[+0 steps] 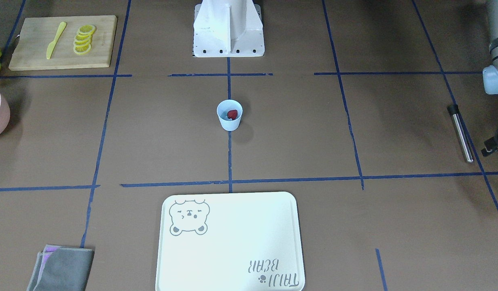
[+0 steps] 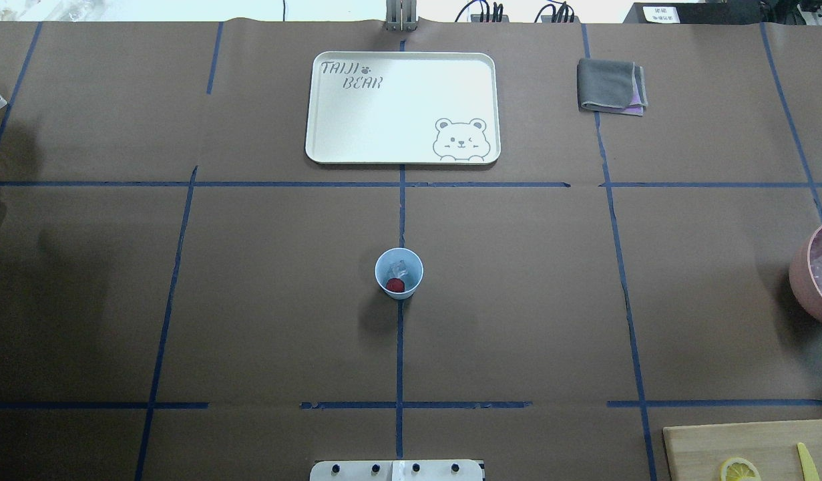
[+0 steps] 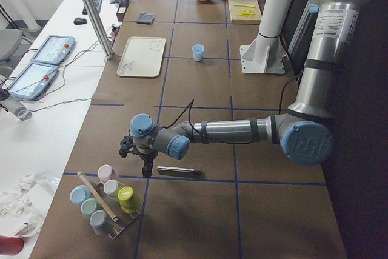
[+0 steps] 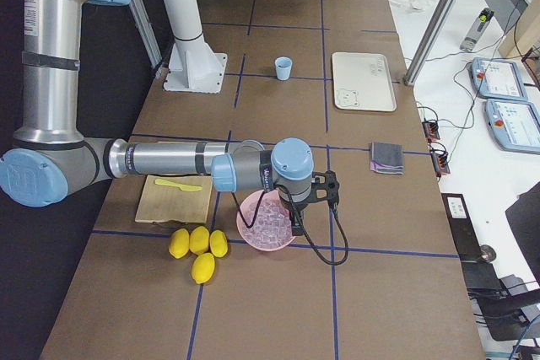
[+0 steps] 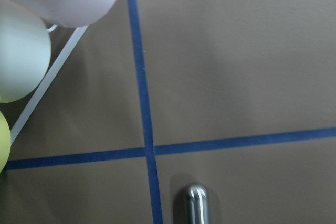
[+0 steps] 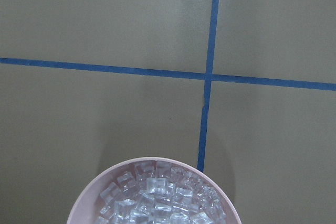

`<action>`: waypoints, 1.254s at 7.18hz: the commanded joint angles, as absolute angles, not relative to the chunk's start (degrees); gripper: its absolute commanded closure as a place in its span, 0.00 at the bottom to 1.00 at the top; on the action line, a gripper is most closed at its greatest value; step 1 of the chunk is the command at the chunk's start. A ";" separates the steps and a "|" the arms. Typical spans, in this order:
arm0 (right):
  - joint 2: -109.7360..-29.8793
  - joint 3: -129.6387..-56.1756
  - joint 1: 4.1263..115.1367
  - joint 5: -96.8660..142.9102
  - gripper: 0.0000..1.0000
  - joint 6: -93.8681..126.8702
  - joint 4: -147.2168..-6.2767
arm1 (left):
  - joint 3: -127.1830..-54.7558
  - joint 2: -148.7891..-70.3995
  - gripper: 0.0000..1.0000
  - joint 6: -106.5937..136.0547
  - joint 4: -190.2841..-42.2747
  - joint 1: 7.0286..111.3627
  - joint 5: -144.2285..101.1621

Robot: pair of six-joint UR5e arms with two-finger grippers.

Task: Mash ice and strawberries in cup
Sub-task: 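Lower the left gripper onto the metal pestle and grasp it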

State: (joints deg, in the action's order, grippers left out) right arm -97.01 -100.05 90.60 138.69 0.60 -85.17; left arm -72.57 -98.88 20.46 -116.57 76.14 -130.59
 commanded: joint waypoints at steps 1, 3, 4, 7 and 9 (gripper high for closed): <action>-97.03 -99.85 90.53 138.69 0.01 0.53 -85.17 | -67.70 -98.70 0.00 23.46 -123.45 72.80 -130.26; -97.12 -99.84 90.62 138.69 0.01 0.44 -85.17 | -66.97 -98.53 0.00 27.14 -126.12 69.97 -130.08; -97.12 -99.84 90.62 138.69 0.00 0.44 -85.17 | -66.97 -98.18 0.00 27.42 -127.08 69.70 -130.08; -97.56 -99.93 90.62 138.78 0.01 0.44 -85.17 | -69.34 -93.08 0.00 27.95 -131.13 69.70 -130.08; -97.56 -99.84 90.62 138.78 0.00 0.44 -85.17 | -69.43 -93.25 0.01 28.04 -131.05 69.44 -129.99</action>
